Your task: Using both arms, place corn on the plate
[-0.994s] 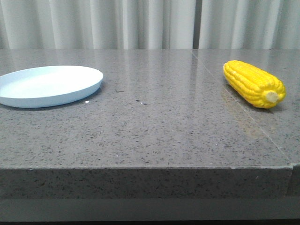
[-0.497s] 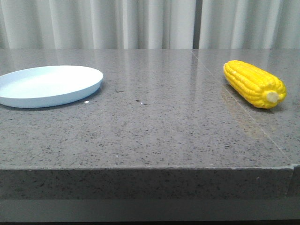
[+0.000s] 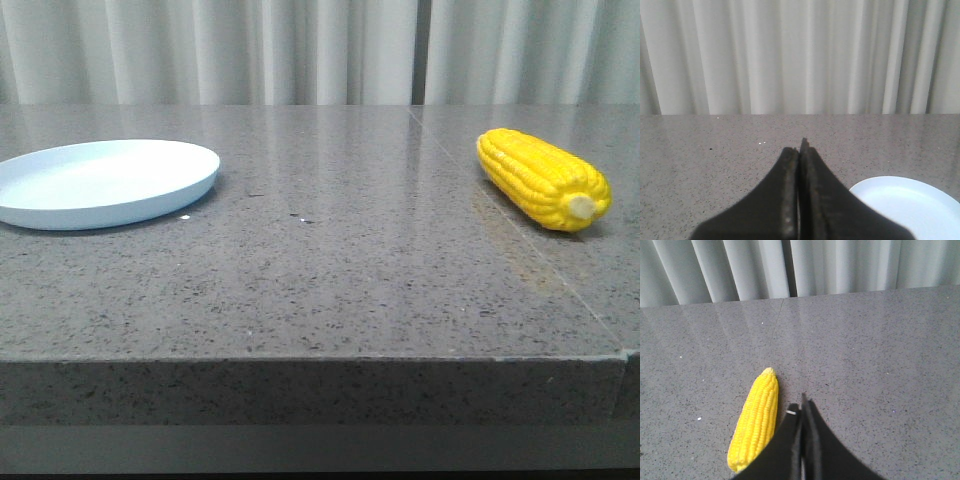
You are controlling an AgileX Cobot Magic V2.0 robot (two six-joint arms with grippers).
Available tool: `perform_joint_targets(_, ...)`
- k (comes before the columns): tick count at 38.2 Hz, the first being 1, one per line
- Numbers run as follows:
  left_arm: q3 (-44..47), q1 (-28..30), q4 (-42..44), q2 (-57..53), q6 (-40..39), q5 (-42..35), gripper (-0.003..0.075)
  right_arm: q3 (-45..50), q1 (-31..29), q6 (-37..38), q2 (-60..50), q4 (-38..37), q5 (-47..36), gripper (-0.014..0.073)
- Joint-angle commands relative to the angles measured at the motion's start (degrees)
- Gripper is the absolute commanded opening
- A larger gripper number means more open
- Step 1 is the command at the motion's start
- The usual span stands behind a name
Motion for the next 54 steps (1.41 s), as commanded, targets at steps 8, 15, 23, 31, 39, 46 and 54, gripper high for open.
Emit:
perform_joint_targets(8, -2.04, 0.06, -0.08, 0.77, -0.02, -4.5, 0.0496, -2.16, -0.29, -0.23, 0.43, 0.11, -3.9, 0.0398)
perform_joint_targets(15, -2.04, 0.06, -0.08, 0.77, -0.02, -4.5, 0.068, -2.16, -0.29, -0.23, 0.48, 0.11, -4.02, 0.0657)
perform_joint_targets(23, -2.04, 0.06, -0.2, 0.98, -0.02, -6.15, 0.0671, -2.05, -0.29, -0.23, 0.48, 0.11, -3.93, 0.065)
perform_joint_targets(31, -5.19, 0.06, -1.92, 10.32, -0.02, -3.4, 0.0671, -2.05, -0.29, -0.23, 0.48, 0.11, -3.93, 0.065)
perform_joint_targets(39, -19.98, -2.12, -4.14, 30.63, -0.02, 13.34, 0.0671, -2.05, -0.29, -0.23, 0.48, 0.11, -3.93, 0.065)
perform_joint_targets(46, -34.9, -7.39, -4.14, 48.19, -0.02, 32.41, 0.0671, -2.05, -0.29, -0.23, 0.48, 0.11, -3.93, 0.065)
perform_joint_targets(54, -48.45, -9.82, -3.62, 65.18, 0.07, 44.91, 0.0671, -2.05, -0.29, -0.23, 0.48, 0.11, -3.93, 0.065)
